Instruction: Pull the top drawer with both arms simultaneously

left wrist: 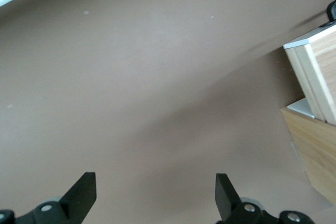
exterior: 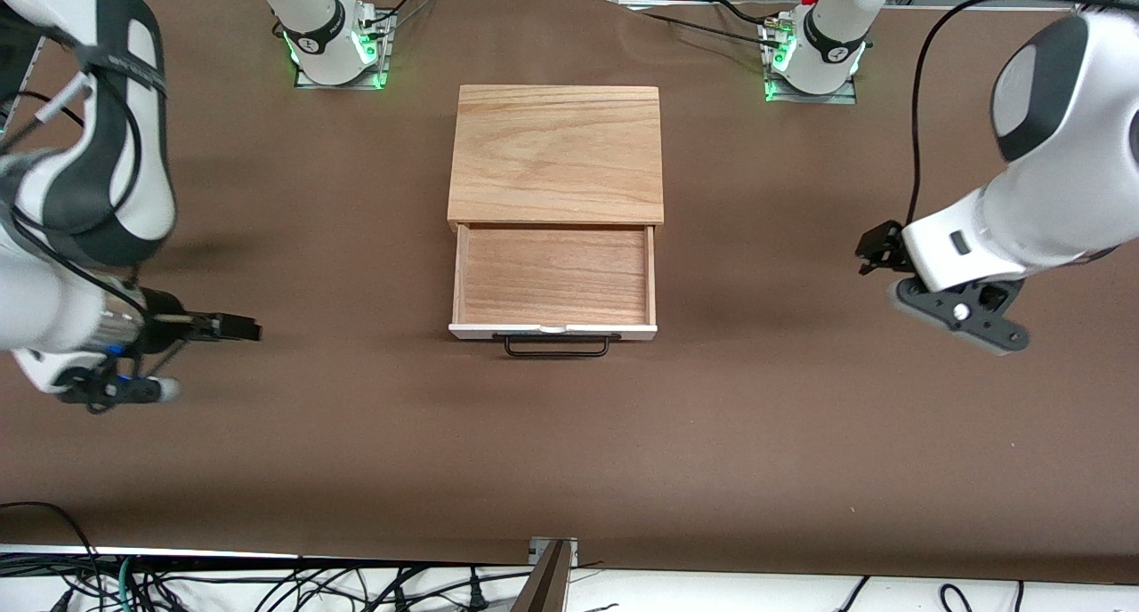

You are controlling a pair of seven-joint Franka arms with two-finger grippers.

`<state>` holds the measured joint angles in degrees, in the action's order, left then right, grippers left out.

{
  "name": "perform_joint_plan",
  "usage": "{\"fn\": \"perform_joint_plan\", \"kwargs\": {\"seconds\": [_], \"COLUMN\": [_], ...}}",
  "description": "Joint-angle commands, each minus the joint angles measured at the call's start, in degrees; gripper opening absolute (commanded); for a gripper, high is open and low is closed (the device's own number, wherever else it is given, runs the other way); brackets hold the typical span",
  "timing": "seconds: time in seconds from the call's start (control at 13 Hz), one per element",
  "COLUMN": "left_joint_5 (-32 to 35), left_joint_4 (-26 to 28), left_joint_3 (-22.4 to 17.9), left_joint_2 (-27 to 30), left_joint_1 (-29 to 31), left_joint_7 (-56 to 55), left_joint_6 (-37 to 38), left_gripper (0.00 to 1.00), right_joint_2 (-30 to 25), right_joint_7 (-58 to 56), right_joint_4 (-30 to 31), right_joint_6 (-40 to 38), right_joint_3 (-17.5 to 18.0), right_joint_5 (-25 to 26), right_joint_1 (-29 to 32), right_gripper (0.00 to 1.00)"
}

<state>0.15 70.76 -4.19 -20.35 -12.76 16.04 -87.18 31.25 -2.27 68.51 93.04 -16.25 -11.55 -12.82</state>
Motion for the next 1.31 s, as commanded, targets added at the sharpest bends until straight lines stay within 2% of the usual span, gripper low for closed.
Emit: {"fn": "perform_joint_plan", "kwargs": {"seconds": [0.0,0.15,0.31,0.38,0.54,0.77,1.23], "left_joint_5": [1.8,2.0,2.0,2.0,2.0,2.0,2.0], "left_joint_4": [17.2,26.4,32.7,34.3,34.0,32.9,31.7], "left_joint_3": [1.6,7.3,8.5,8.8,8.8,8.5,8.9], "left_joint_2": [12.4,18.3,23.6,24.9,24.7,24.0,23.9], "left_joint_1": [4.3,10.0,11.1,11.1,11.1,11.6,11.9], "left_joint_7": [-0.6,-1.6,-9.4,-10.9,-10.8,-11.2,-11.5], "left_joint_6": [-9.3,-14.0,-14.1,-14.1,-13.8,-13.5,-13.0], "left_gripper": [1.00,1.00,1.00,1.00,1.00,1.00,1.00], "right_joint_2": [-11.9,-16.7,-20.8,-22.6,-24.7,-25.3,-23.4], "right_joint_7": [0.2,0.6,0.5,0.7,0.8,0.9,0.6], "right_joint_4": [8.8,12.6,15.1,15.9,18.7,20.1,18.4], "right_joint_6": [1.8,2.0,2.3,2.0,1.9,2.2,1.5], "right_joint_3": [2.4,3.1,4.5,5.2,7.8,9.2,9.6], "right_joint_5": [8.5,9.6,9.8,10.7,12.0,11.1,11.0], "right_joint_1": [2.4,3.9,5.4,5.4,7.1,7.6,7.1], "right_gripper": [1.00,1.00,1.00,1.00,1.00,1.00,1.00]}}
